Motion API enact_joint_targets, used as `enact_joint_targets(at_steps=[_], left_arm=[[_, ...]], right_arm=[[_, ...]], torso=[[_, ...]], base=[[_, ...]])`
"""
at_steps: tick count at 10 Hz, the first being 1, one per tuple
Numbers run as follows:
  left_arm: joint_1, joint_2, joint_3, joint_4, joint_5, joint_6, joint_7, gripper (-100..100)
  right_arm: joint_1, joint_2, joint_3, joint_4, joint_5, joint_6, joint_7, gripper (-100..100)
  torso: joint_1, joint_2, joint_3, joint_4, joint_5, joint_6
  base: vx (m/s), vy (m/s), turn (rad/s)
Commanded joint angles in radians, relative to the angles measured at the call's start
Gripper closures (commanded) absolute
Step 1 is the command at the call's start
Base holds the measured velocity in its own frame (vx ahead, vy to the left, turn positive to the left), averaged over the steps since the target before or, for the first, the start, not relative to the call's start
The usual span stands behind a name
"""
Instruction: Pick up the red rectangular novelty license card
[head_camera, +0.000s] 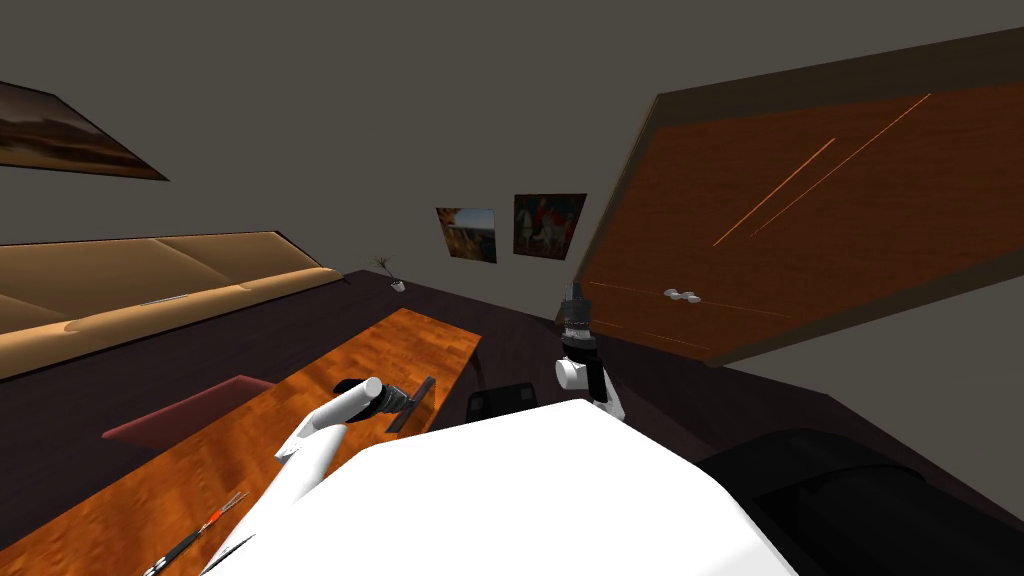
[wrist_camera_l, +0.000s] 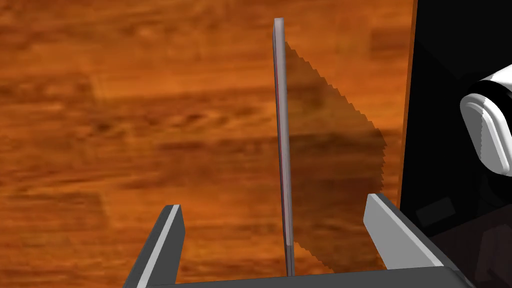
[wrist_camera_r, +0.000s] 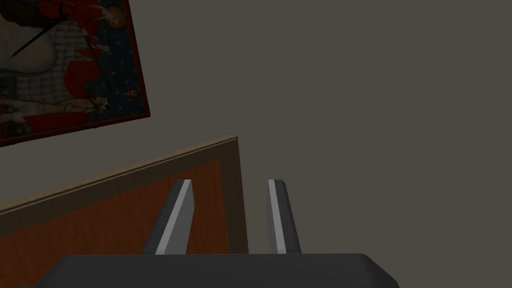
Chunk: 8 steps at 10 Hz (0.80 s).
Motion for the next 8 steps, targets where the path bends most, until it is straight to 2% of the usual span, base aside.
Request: enact_joint_targets(at_steps=[1, 2, 3, 4, 5, 8], left_arm=[[-0.011, 0.01, 0.007, 0.032, 0.013, 0.036, 0.01, -100], [-0.015, 0.015, 0.009, 0.043, 0.018, 0.051, 0.014, -100], [-0.01, 0.012, 0.008, 0.028, 0.014, 0.043, 0.013, -100], [-0.01, 0.012, 0.008, 0.03, 0.015, 0.047, 0.014, 0], [-0.026, 0.002, 0.009, 0.07, 0.004, 0.017, 0.019, -100], [-0.052, -0.014, 0.011, 0.137, -0.014, -0.032, 0.029, -100]], right_arm=[[0.0, 0.0, 0.0, 0.0, 0.0, 0.0, 0.0, 0], [0.0, 0.0, 0.0, 0.0, 0.0, 0.0, 0.0, 0], [0.0, 0.0, 0.0, 0.0, 0.0, 0.0, 0.0, 0], [0.0, 0.0, 0.0, 0.0, 0.0, 0.0, 0.0, 0], [0.0, 0.0, 0.0, 0.0, 0.0, 0.0, 0.0, 0], [0.0, 0.0, 0.0, 0.0, 0.0, 0.0, 0.0, 0]], torso=[[0.0, 0.0, 0.0, 0.0, 0.0, 0.0], [0.0, 0.0, 0.0, 0.0, 0.0, 0.0], [0.0, 0.0, 0.0, 0.0, 0.0, 0.0], [0.0, 0.001, 0.001, 0.0, 0.0, 0.0], [0.0, 0.002, 0.001, 0.0, 0.0, 0.0], [0.003, 0.005, 0.003, 0.001, 0.001, 0.0]], base=[[0.03, -0.003, -0.005], [0.026, -0.005, -0.003], [0.011, -0.002, 0.0], [0.0, 0.0, 0.0], [-0.022, 0.025, -0.104], [-0.043, 0.043, -0.09]])
